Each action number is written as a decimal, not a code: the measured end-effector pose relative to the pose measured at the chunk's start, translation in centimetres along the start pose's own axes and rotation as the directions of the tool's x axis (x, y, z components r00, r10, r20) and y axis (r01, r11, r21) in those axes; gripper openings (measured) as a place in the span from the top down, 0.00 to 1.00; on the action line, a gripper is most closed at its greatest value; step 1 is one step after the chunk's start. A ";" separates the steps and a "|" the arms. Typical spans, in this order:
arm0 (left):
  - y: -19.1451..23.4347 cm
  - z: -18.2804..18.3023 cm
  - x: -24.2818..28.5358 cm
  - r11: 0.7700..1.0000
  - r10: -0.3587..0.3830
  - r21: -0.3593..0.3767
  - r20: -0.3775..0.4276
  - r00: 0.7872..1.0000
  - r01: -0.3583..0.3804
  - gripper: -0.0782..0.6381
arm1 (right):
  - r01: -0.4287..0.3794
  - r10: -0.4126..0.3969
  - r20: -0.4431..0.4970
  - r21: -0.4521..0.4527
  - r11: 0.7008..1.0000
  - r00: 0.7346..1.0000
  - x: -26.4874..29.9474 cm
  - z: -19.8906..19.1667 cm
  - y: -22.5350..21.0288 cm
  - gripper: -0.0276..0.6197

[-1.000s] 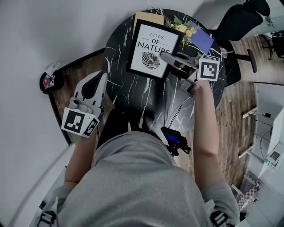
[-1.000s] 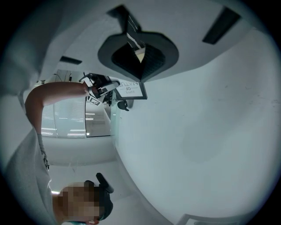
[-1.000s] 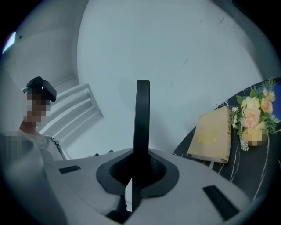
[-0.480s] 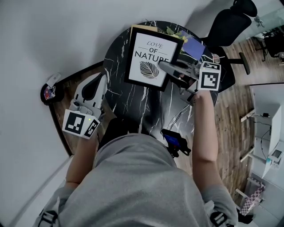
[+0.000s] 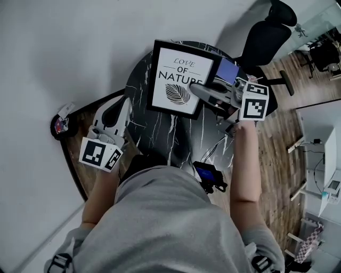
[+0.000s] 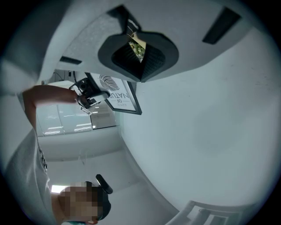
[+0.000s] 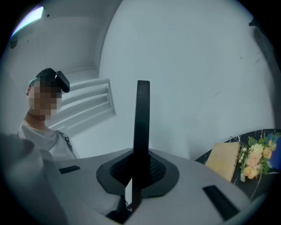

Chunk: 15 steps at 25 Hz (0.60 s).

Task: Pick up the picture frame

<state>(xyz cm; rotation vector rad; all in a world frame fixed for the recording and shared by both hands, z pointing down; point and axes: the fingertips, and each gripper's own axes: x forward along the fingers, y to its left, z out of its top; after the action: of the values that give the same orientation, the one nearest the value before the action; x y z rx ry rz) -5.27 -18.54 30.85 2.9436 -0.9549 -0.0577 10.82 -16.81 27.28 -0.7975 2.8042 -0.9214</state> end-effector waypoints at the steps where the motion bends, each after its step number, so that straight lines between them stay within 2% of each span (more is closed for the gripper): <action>1: 0.0 0.1 -0.1 1.000 -0.001 0.004 0.004 1.000 0.001 0.88 | -0.001 0.001 0.003 -0.012 1.000 1.000 -0.1 0.2 0.5 0.90; 6: -0.4 1.4 -0.8 1.000 -0.008 0.020 0.024 1.000 0.007 0.88 | -0.013 0.014 0.023 -0.070 0.997 1.000 -0.5 1.5 3.2 0.90; 15: -0.2 1.0 -1.0 1.000 -0.011 0.008 0.004 1.000 0.011 0.88 | -0.011 0.013 0.022 -0.083 0.996 1.000 -0.4 2.0 4.3 0.90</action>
<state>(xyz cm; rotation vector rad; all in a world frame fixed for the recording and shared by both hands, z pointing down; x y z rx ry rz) -5.98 -17.85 29.83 2.9578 -0.9417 -0.0605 9.71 -14.68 23.14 -0.7950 2.8409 -0.7932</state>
